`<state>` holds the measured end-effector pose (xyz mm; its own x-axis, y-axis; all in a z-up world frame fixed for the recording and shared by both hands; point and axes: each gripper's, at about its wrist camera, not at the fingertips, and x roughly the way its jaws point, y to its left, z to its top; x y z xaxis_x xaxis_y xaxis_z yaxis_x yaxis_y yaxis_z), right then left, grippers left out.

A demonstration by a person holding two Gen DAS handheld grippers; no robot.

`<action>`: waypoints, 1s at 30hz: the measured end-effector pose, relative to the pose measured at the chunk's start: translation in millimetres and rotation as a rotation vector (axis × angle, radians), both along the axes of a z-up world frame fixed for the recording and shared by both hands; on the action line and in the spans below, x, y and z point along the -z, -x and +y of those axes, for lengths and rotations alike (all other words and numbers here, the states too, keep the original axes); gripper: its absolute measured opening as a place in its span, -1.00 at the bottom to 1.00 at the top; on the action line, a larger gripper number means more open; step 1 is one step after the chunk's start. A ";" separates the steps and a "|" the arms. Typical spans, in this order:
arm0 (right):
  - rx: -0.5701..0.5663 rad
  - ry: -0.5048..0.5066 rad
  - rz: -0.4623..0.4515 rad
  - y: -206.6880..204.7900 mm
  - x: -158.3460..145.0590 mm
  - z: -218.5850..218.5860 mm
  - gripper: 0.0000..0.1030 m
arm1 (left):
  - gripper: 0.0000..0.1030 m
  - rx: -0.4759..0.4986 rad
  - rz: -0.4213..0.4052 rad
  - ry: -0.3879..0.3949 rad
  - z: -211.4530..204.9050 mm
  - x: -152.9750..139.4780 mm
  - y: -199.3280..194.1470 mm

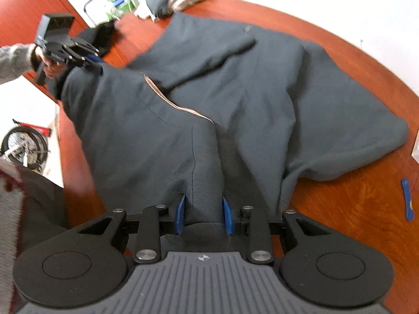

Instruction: Fold clothes

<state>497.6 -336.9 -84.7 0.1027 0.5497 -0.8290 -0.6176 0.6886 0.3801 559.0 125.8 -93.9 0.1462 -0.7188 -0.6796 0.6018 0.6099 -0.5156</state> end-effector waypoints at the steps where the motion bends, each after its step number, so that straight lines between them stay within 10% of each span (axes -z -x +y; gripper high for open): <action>1: 0.000 -0.020 -0.011 3.0 -8.8 -1.8 -0.36 | -0.62 0.002 -0.008 0.013 1.0 -5.8 0.7; 5: 0.022 -0.031 -0.047 5.0 -28.1 -8.5 -0.37 | -0.62 0.005 -0.041 0.054 5.0 -27.0 1.7; 19: 0.094 0.088 -0.012 -19.9 38.5 -6.6 -0.27 | -0.62 -0.010 -0.069 -0.214 -21.9 37.9 -32.8; 30: 0.187 0.102 -0.114 -14.3 13.7 -18.9 0.03 | -0.11 -0.105 -0.109 -0.184 -3.3 2.4 -36.9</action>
<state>511.9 -355.7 -98.5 0.2910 0.4265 -0.8564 -0.5111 0.8260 0.2378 596.0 122.5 -96.3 0.2936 -0.5611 -0.7740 0.5757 0.7501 -0.3254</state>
